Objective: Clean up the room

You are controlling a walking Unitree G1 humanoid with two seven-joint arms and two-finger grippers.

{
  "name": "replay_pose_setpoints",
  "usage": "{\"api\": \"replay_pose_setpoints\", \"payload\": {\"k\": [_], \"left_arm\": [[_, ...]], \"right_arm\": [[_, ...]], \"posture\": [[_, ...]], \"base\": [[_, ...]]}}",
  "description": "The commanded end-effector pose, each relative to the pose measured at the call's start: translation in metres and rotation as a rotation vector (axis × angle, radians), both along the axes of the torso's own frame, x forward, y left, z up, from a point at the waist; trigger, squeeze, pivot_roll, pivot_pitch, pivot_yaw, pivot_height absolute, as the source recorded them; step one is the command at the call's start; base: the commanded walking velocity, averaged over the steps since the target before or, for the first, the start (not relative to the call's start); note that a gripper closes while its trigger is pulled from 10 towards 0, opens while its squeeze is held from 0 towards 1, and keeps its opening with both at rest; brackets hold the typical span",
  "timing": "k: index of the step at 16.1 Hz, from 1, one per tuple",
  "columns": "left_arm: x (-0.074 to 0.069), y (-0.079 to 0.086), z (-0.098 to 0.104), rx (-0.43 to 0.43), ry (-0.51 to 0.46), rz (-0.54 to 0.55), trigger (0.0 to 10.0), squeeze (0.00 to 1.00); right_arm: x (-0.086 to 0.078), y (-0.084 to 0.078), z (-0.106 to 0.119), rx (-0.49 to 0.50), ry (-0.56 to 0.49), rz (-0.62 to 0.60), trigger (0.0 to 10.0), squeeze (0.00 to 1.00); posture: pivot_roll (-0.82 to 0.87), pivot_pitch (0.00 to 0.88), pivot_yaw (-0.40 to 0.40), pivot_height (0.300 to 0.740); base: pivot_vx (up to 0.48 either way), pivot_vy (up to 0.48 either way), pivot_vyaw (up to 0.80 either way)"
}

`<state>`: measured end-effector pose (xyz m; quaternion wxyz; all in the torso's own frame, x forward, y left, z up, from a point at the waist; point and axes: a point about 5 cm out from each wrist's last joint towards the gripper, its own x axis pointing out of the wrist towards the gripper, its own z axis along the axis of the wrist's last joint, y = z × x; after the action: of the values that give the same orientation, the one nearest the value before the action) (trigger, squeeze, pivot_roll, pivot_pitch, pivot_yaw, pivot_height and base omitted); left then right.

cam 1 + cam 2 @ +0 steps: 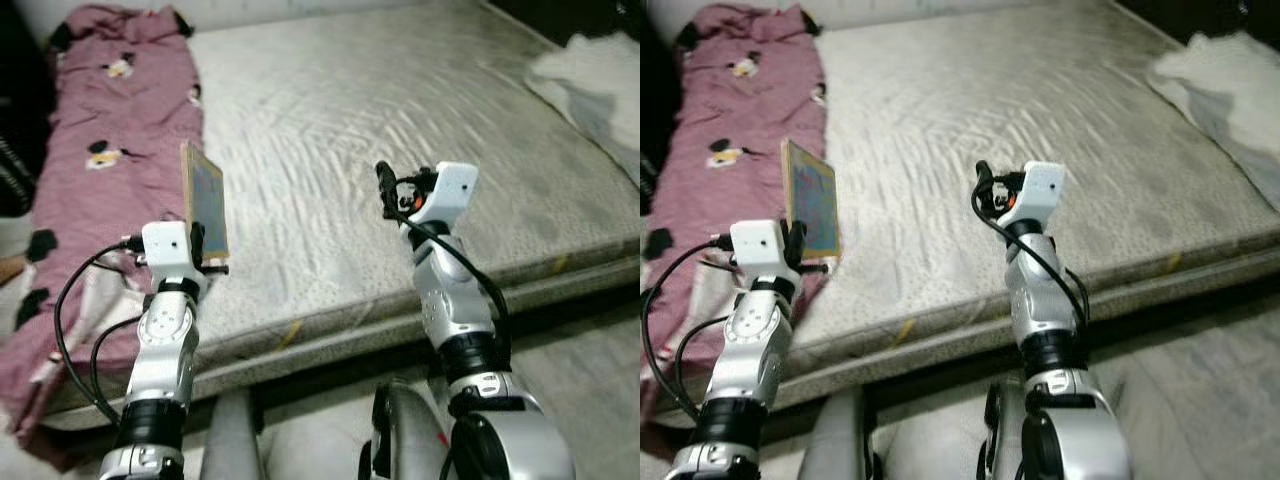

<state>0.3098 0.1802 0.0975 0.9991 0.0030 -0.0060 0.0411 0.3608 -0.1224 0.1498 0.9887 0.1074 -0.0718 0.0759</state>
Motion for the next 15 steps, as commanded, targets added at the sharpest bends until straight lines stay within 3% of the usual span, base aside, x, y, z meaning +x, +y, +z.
{"api": "replay_pose_setpoints", "payload": {"k": [1,3,15], "left_arm": [[0.005,0.000,0.017,0.011,-0.066,0.006,10.0,0.00],[0.007,-0.002,0.019,0.032,-0.069,0.013,10.0,0.00],[0.009,-0.012,0.020,0.003,-0.066,-0.045,10.0,0.00]], "right_arm": [[0.002,0.003,0.002,-0.007,0.002,0.013,10.0,0.00],[0.001,0.004,0.000,-0.014,0.003,0.016,10.0,0.00],[0.000,0.000,-0.004,-0.052,0.017,-0.015,10.0,0.00]], "posture": [[0.06,0.000,0.029,0.717],[0.06,0.000,0.028,0.740],[0.05,0.000,0.027,0.740]], "base": [[0.000,0.000,0.00],[0.000,0.000,0.00],[0.000,0.000,0.00]]}}
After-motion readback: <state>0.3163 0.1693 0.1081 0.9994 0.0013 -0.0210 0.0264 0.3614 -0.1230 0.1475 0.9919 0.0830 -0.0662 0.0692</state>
